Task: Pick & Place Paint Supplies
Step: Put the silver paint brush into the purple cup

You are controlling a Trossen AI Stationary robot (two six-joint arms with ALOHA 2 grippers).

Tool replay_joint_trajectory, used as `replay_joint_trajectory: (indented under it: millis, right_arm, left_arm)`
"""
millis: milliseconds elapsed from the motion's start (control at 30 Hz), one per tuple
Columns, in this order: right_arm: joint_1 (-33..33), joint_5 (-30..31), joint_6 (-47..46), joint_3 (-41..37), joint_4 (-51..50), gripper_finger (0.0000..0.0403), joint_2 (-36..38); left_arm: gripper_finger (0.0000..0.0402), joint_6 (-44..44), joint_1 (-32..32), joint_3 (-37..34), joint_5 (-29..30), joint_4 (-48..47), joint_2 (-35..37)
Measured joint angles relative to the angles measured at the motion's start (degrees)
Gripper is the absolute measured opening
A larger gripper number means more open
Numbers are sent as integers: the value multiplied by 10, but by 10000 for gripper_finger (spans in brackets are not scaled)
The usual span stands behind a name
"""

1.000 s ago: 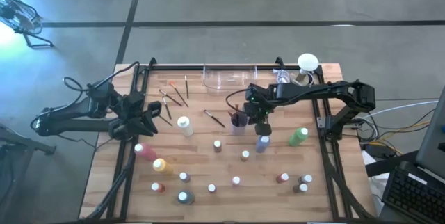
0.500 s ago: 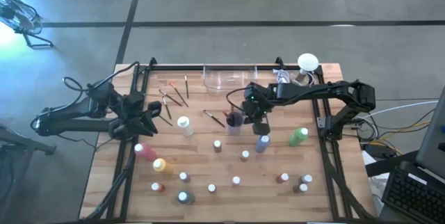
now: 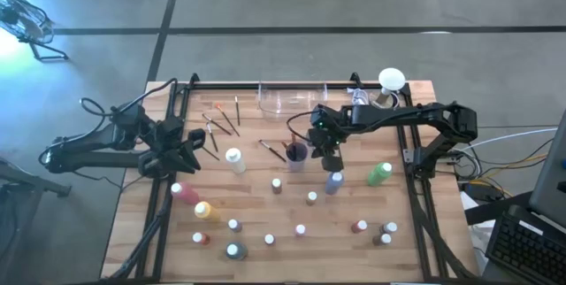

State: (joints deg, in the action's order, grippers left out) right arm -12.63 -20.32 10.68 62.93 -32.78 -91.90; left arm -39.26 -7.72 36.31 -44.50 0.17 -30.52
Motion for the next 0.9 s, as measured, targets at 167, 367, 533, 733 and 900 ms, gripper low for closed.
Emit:
replay_joint_trajectory:
  millis: [167,367,533,733,900]
  right_arm:
    - [-25,96,-14,69,-129,8,9]
    - [-99,120,-126,103,-227,8,9]
    - [-154,97,-196,54,-210,8,9]
    - [-178,95,-209,-2,-122,21,9]
    - [-187,104,-250,-12,-108,68,9]
  left_arm:
    - [81,0,0,0,0,0,0]
    - [81,0,0,0,0,0,0]
    - [81,0,0,0,0,0,0]
    - [81,0,0,0,0,0,0]
    - [81,0,0,0,0,0,0]
